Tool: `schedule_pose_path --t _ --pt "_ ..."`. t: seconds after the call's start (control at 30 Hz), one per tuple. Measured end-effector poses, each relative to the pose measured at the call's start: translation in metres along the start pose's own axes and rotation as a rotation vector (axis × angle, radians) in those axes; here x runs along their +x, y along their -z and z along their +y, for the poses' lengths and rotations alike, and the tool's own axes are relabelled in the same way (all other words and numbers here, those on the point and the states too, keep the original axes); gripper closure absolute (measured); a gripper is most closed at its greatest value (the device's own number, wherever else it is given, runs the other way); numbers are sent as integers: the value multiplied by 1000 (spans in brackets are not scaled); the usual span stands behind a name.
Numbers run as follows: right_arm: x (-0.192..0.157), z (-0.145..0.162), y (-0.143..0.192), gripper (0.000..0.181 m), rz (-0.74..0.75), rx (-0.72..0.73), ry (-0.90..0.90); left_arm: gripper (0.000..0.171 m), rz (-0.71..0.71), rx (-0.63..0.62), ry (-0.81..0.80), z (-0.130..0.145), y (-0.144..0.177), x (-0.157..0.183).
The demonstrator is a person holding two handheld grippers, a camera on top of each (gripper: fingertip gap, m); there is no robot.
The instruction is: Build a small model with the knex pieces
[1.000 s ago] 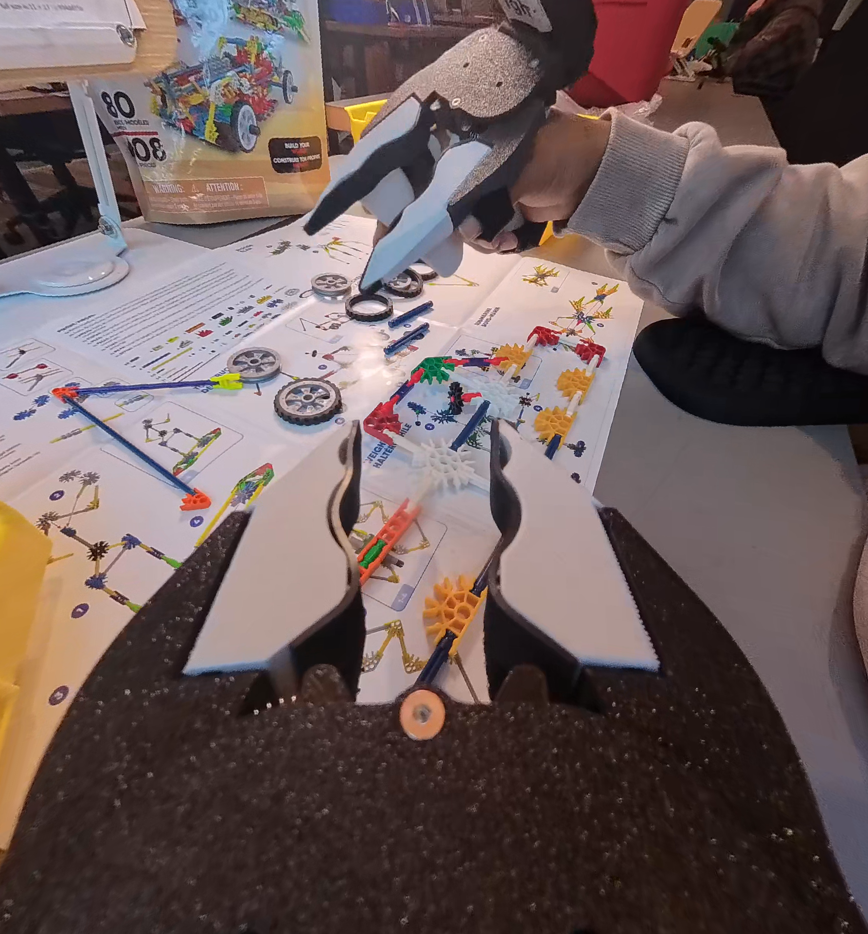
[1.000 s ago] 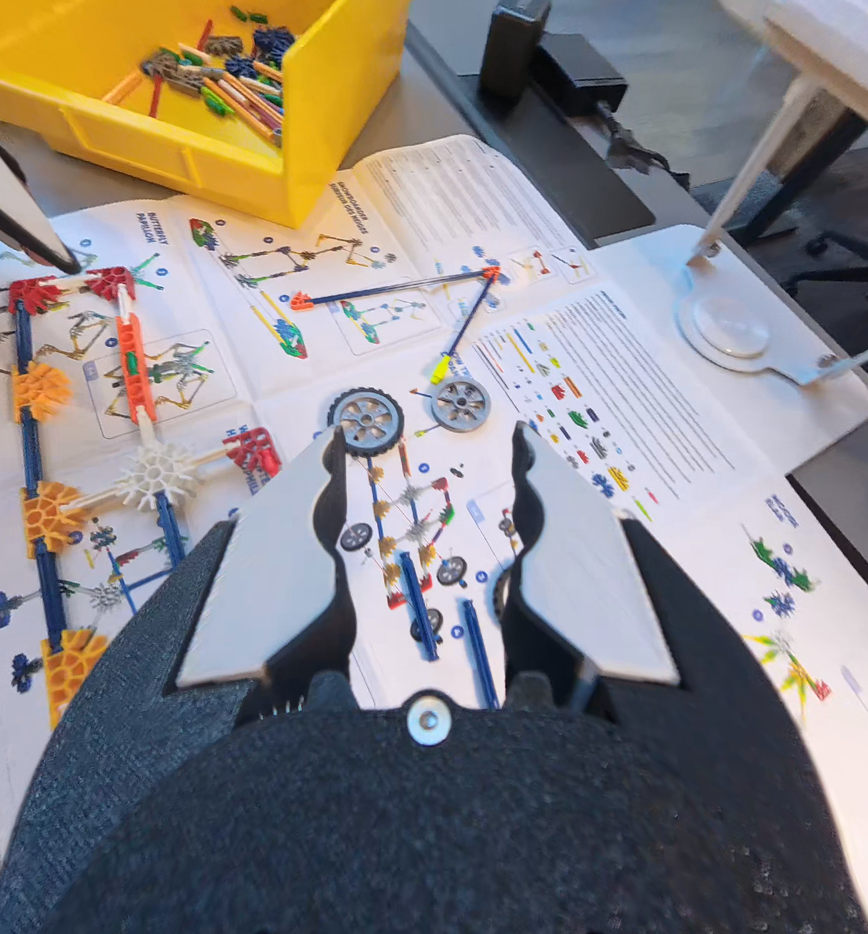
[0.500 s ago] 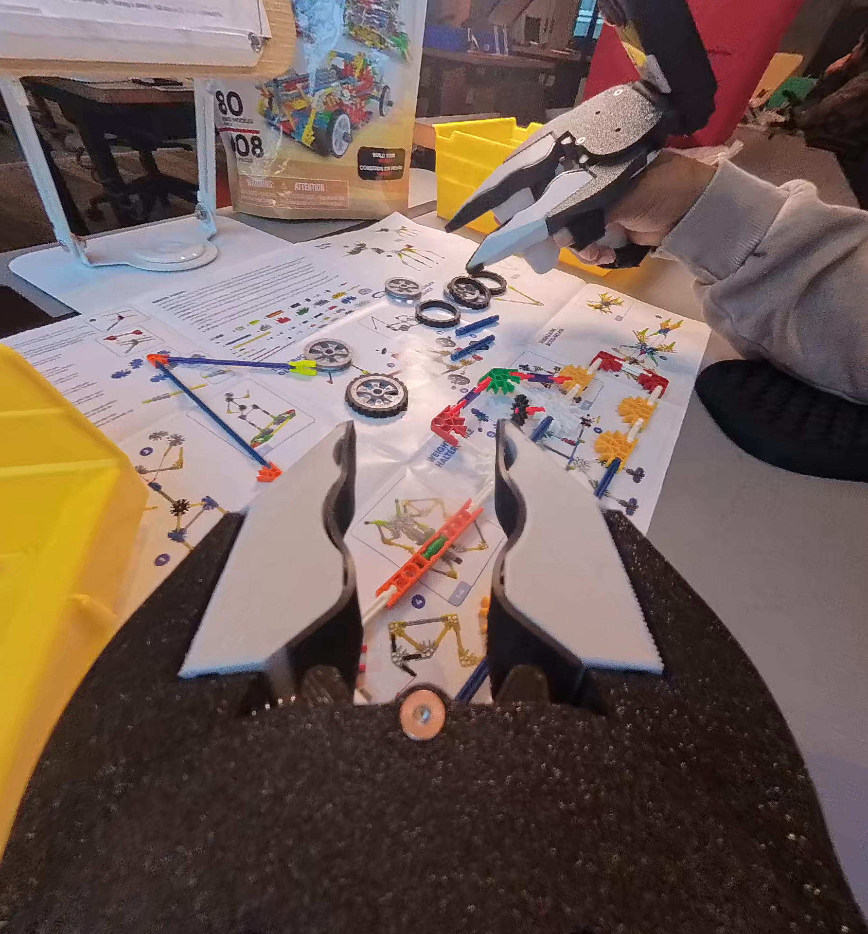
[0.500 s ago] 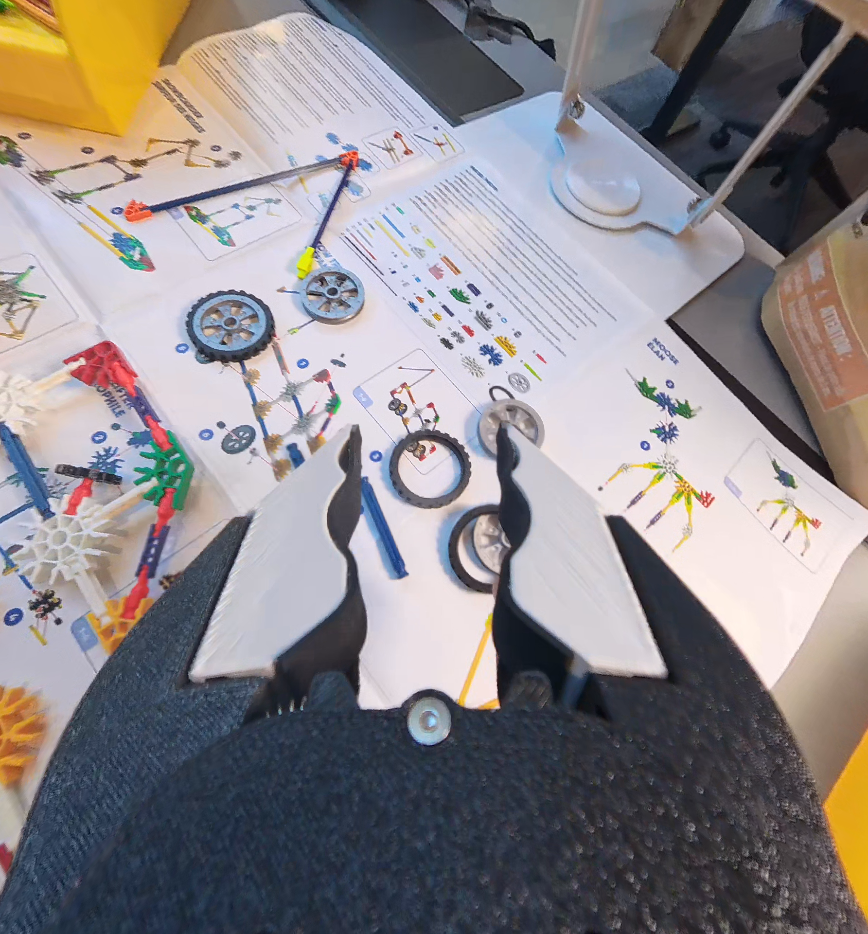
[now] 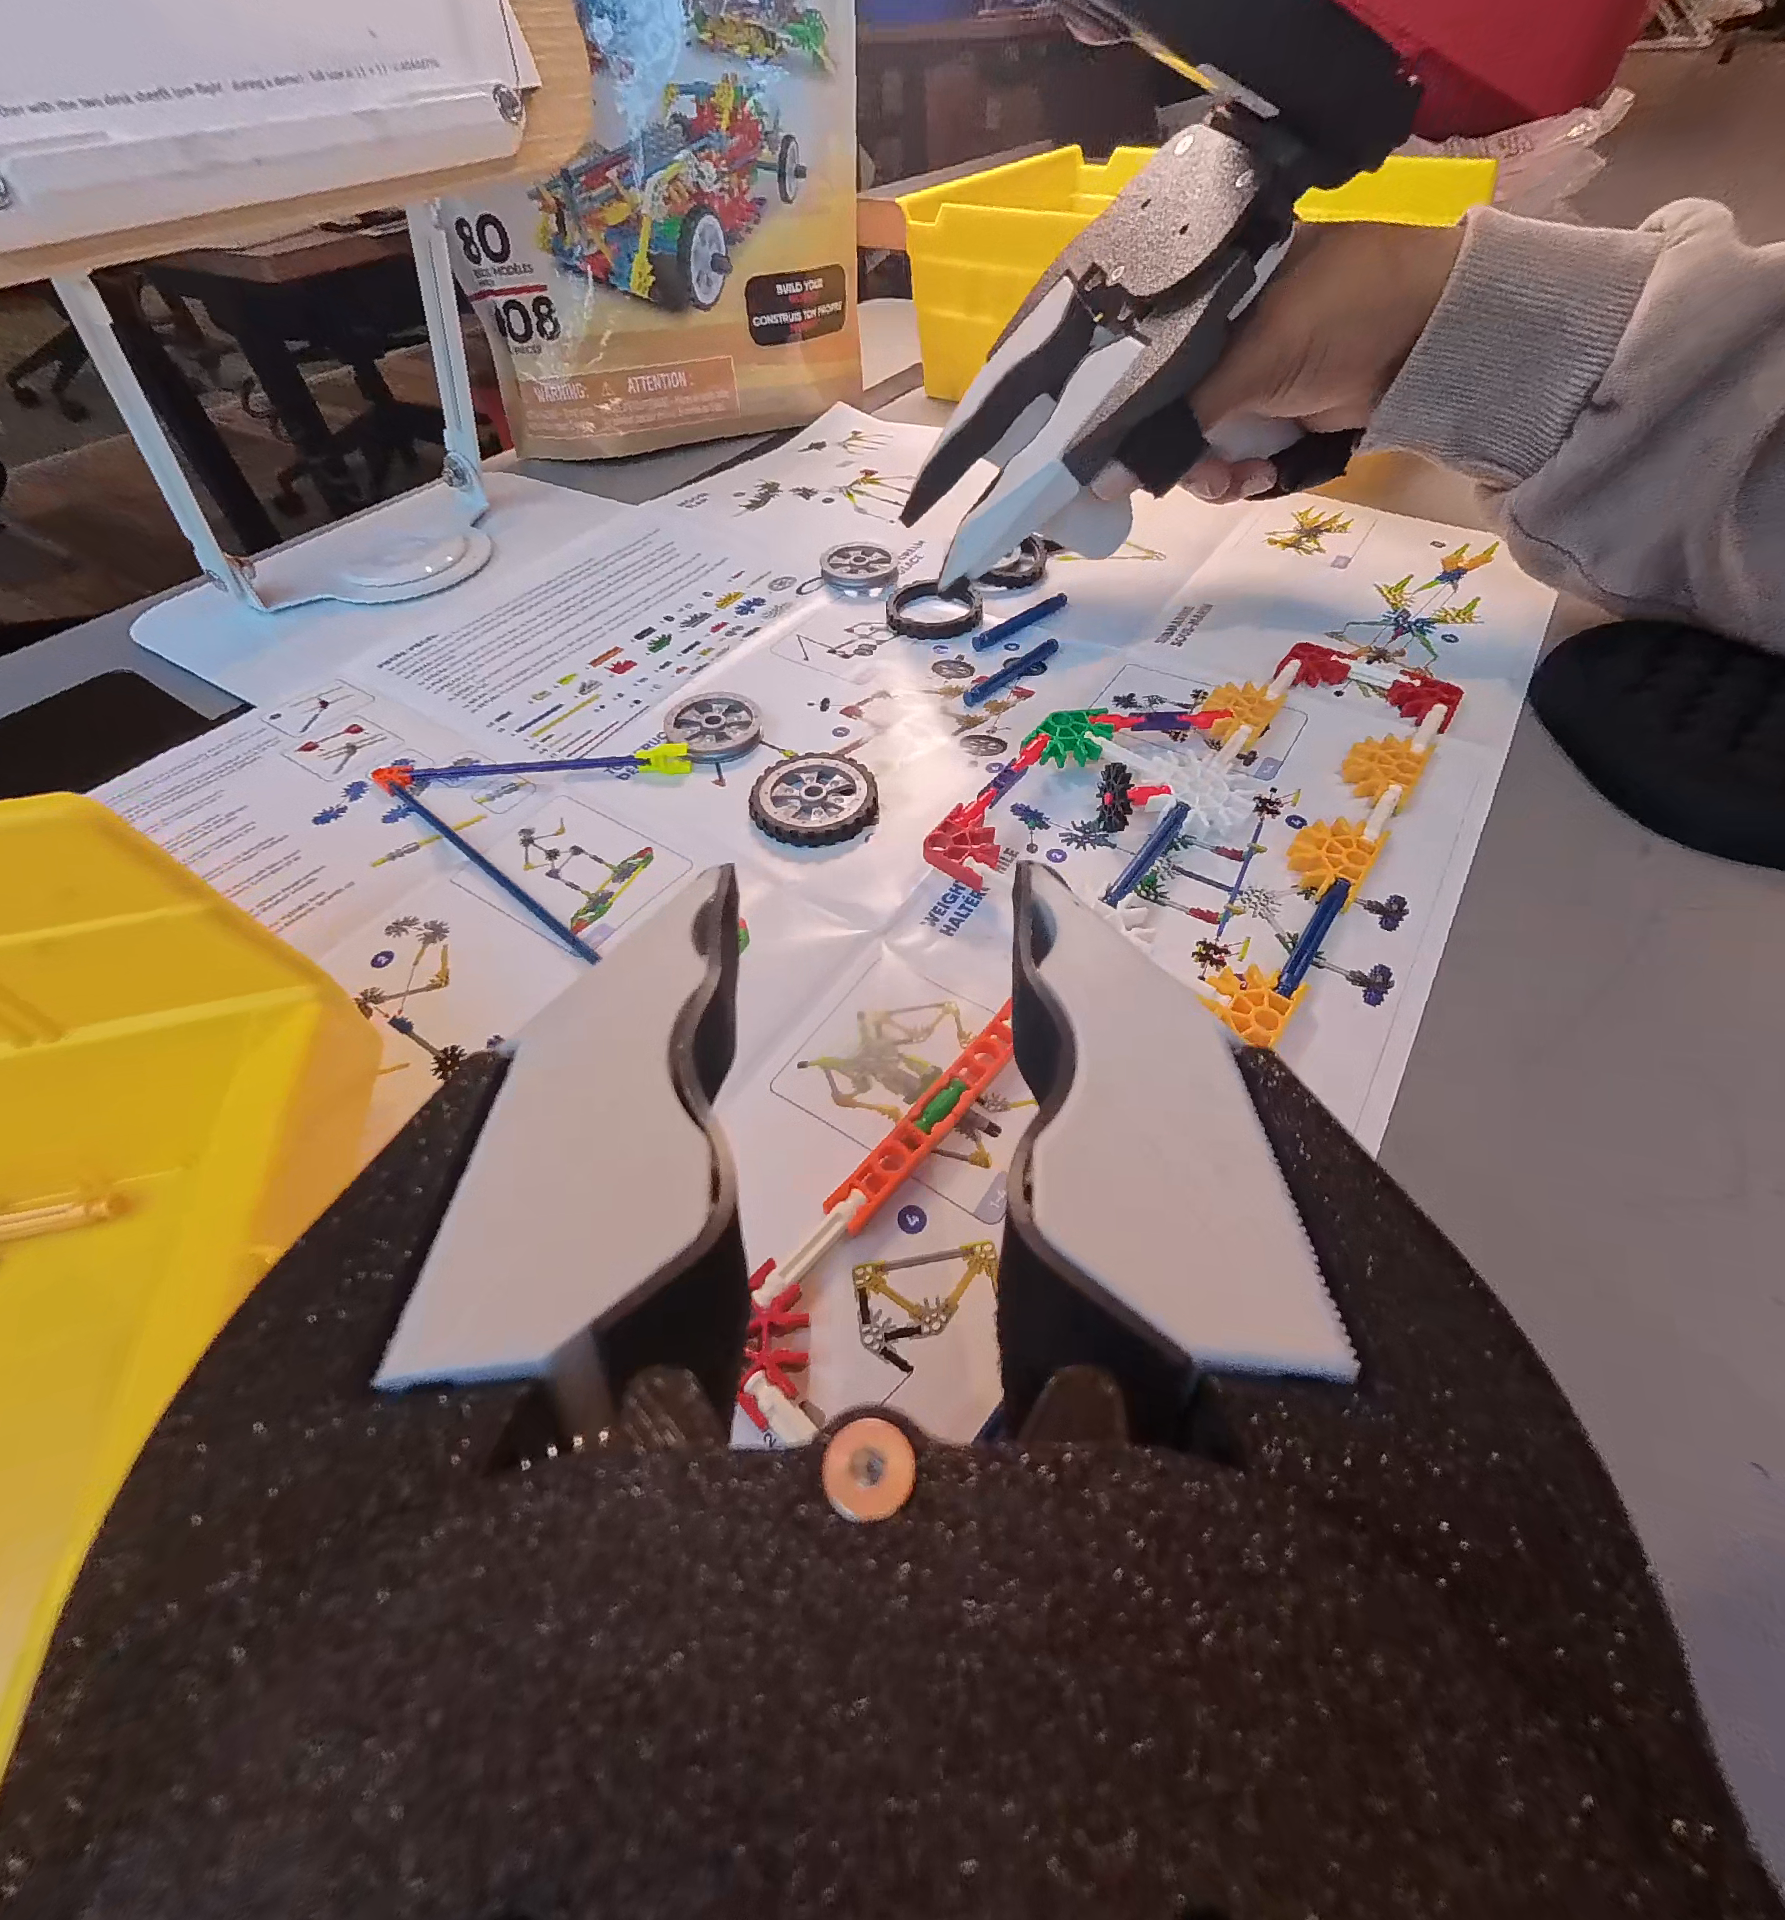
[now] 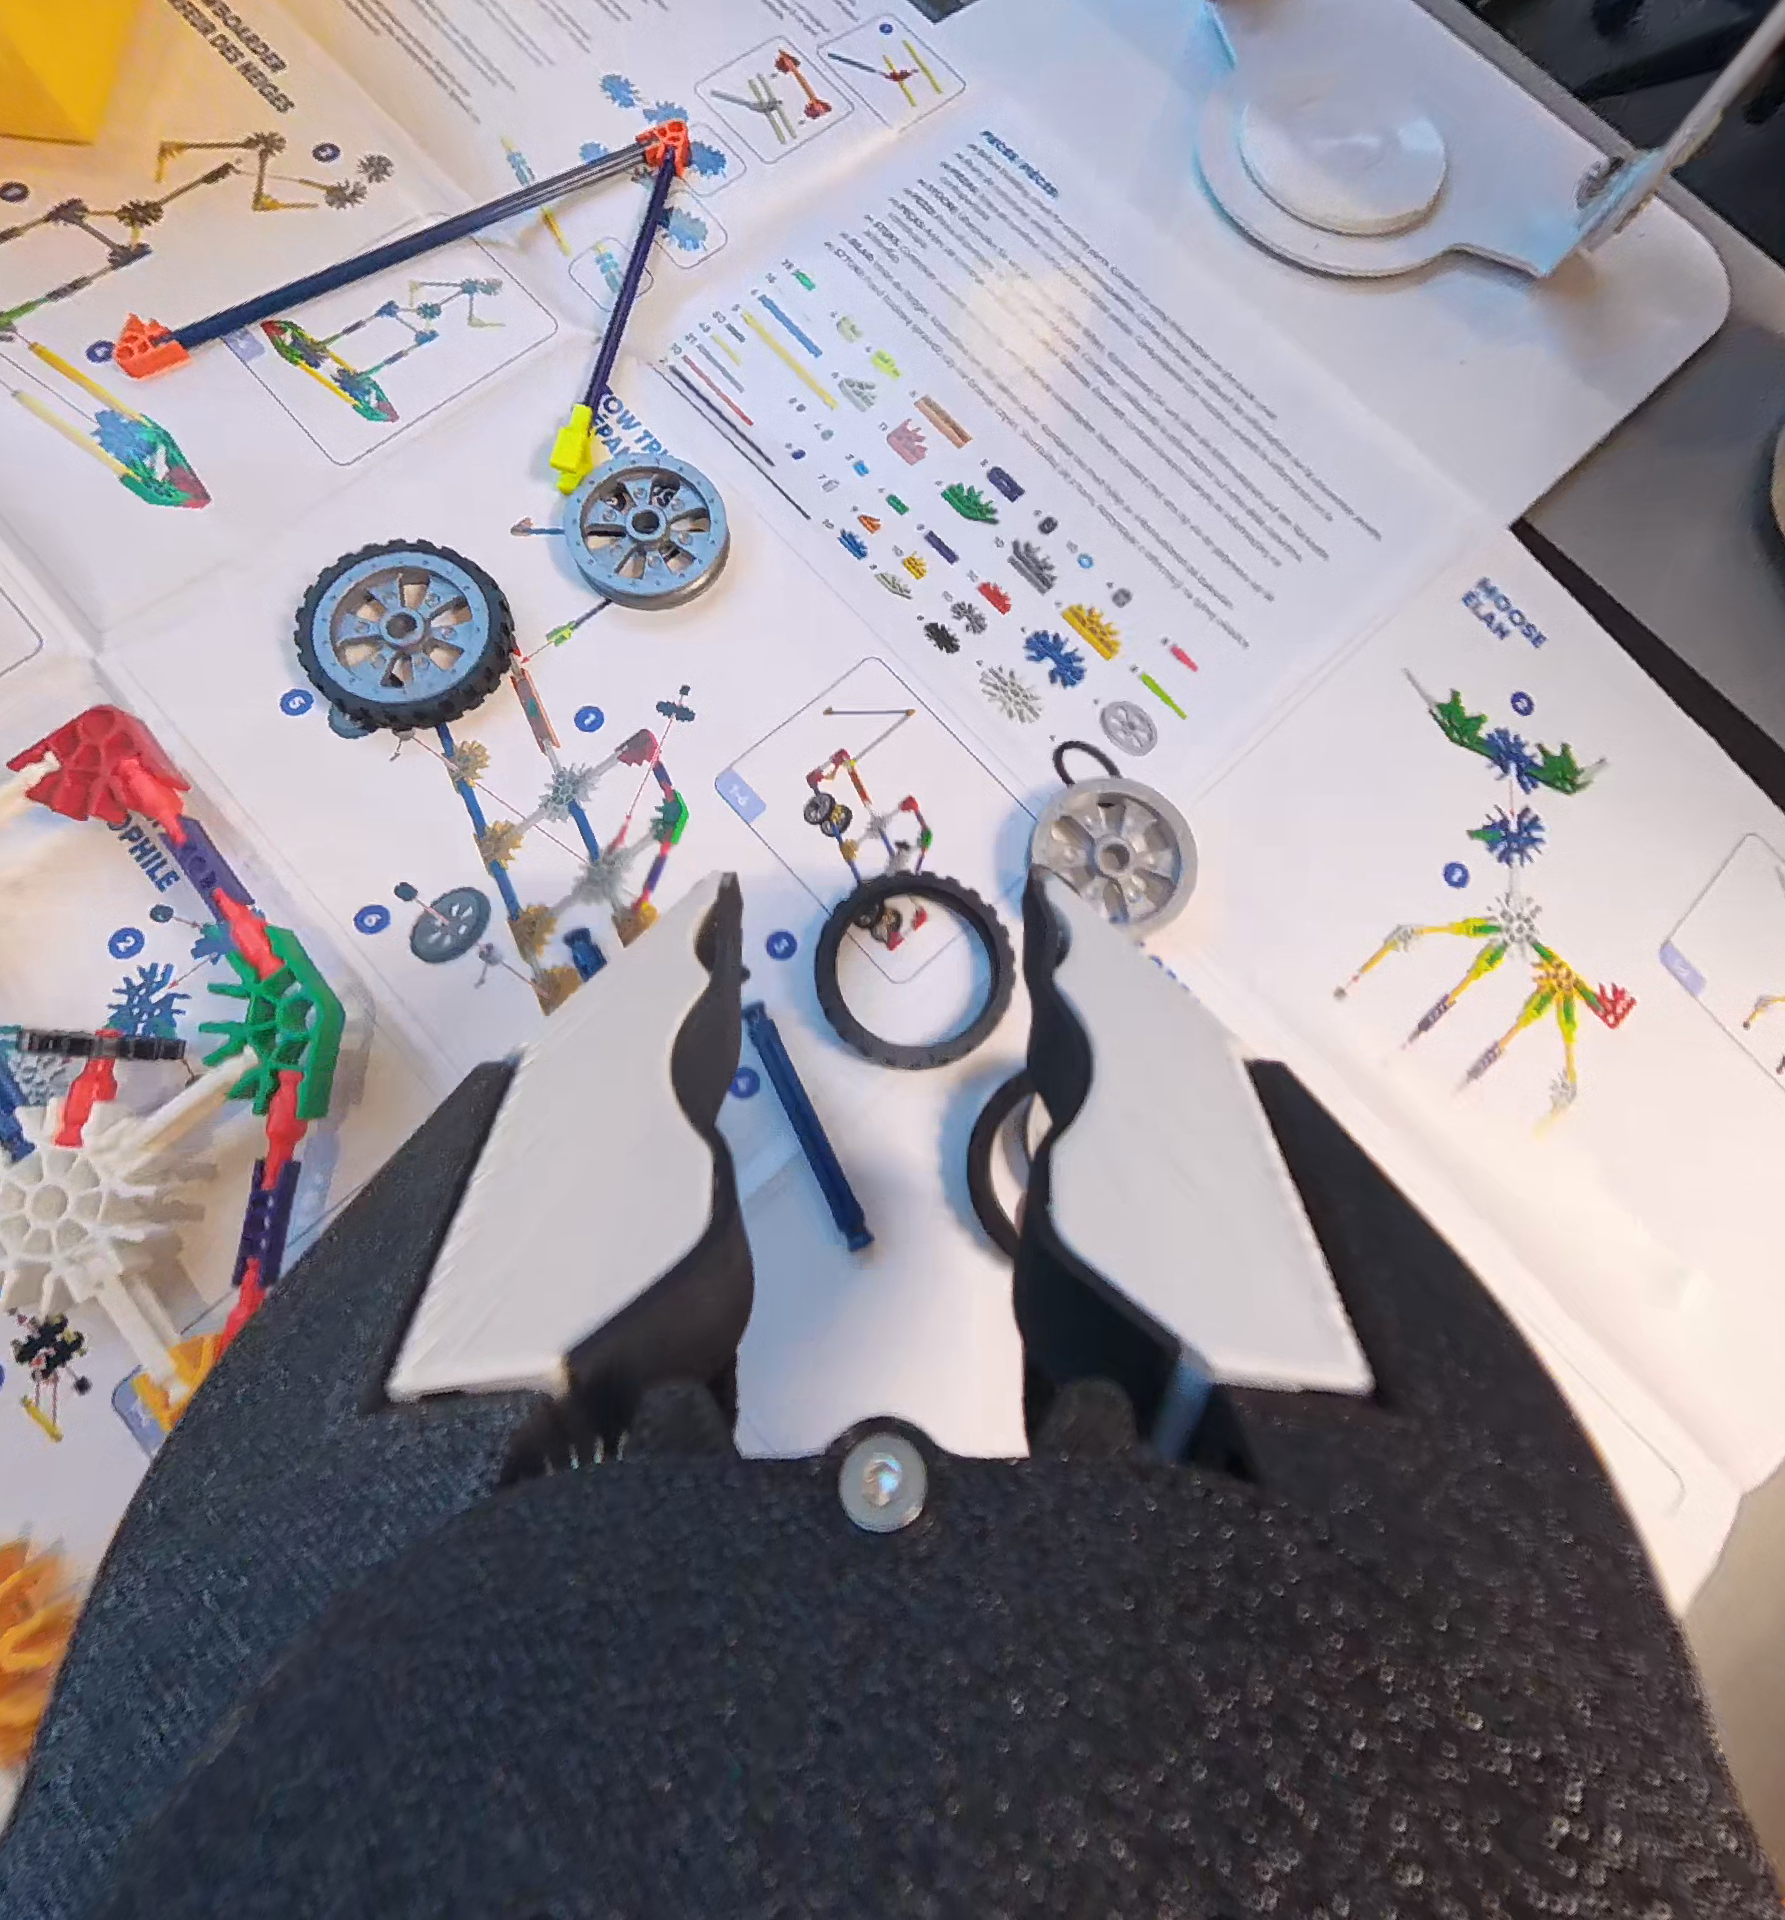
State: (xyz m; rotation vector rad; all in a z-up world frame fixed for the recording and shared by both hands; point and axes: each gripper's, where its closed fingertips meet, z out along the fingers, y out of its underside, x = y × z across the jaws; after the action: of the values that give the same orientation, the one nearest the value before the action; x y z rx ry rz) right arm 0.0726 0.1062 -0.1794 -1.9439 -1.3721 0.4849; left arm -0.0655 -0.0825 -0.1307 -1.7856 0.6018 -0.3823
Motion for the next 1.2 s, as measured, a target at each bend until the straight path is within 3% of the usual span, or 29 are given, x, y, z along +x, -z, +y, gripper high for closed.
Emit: schedule_pose_path --t 0.27,0.47,0.57,0.67,0.8,0.97,1.07,1.2 --pt "-50 -43 -54 123 -139 -17 164 124 1 -16 -4 4 -2 0" --pt "-60 -48 -82 131 -215 -97 113 125 9 -19 0 5 -3 1" --pt "-60 -48 -83 145 -204 -95 154 125 16 -20 1 5 -3 2" --pt "-60 -70 -54 144 -240 50 116 125 23 -15 4 4 -3 3" --pt "-90 -91 23 145 -358 204 183 125 40 -16 -14 4 -3 7" --pt "-175 -45 72 144 -524 180 391 130 142 -27 -118 6 -5 35" --pt "-210 -13 74 144 -550 146 437 131 248 3 -202 2 -4 66" --pt "-231 10 66 144 -555 127 465 129 387 -26 -246 8 -6 102"
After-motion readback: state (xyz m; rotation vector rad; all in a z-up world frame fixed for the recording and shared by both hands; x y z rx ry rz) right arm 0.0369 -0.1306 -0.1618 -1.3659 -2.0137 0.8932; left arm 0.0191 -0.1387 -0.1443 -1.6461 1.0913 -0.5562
